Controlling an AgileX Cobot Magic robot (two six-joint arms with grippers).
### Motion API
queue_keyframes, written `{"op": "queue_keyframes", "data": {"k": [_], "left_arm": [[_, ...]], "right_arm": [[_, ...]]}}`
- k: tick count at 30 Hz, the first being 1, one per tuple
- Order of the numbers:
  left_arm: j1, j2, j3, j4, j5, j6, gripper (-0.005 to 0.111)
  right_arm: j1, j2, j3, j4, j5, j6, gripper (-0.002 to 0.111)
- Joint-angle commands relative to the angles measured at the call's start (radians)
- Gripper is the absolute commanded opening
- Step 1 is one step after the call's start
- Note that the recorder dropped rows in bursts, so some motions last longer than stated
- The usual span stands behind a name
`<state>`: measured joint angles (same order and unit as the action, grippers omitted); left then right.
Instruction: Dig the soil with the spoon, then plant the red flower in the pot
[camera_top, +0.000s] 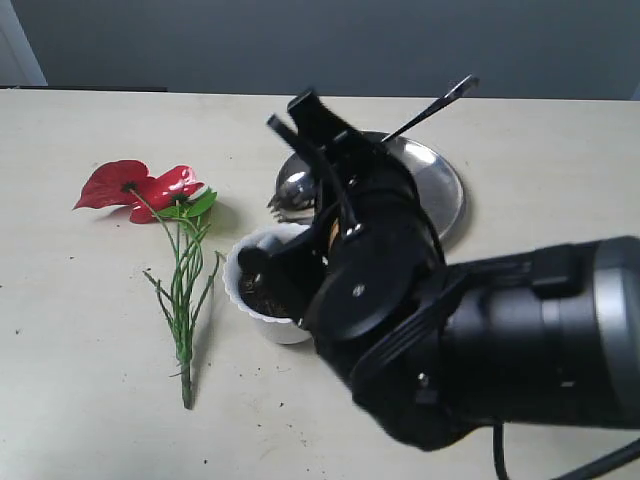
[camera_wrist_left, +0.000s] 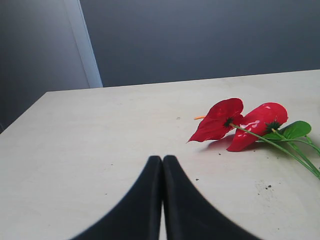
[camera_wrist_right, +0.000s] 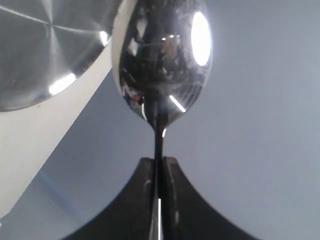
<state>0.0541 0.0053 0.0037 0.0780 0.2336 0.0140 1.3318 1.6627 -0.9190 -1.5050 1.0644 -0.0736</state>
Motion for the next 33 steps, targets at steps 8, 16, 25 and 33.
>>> {"op": "queue_keyframes", "data": {"k": [8,16,25,33], "left_arm": [[-0.007,-0.005,-0.004,-0.008,-0.001,-0.004,0.0],[-0.007,-0.005,-0.004,-0.008,-0.001,-0.004,0.0],[-0.007,-0.005,-0.004,-0.008,-0.001,-0.004,0.0],[-0.007,-0.005,-0.004,-0.008,-0.001,-0.004,0.0]], "right_arm": [[0.067,0.093,0.019,-0.027,0.01,0.027,-0.001],[0.067,0.149,0.019,-0.05,-0.002,0.027,-0.001],[0.075,0.195,0.019,-0.064,-0.027,0.016,-0.001],[0.075,0.237,0.019,-0.067,-0.027,-0.029,-0.001]]}}
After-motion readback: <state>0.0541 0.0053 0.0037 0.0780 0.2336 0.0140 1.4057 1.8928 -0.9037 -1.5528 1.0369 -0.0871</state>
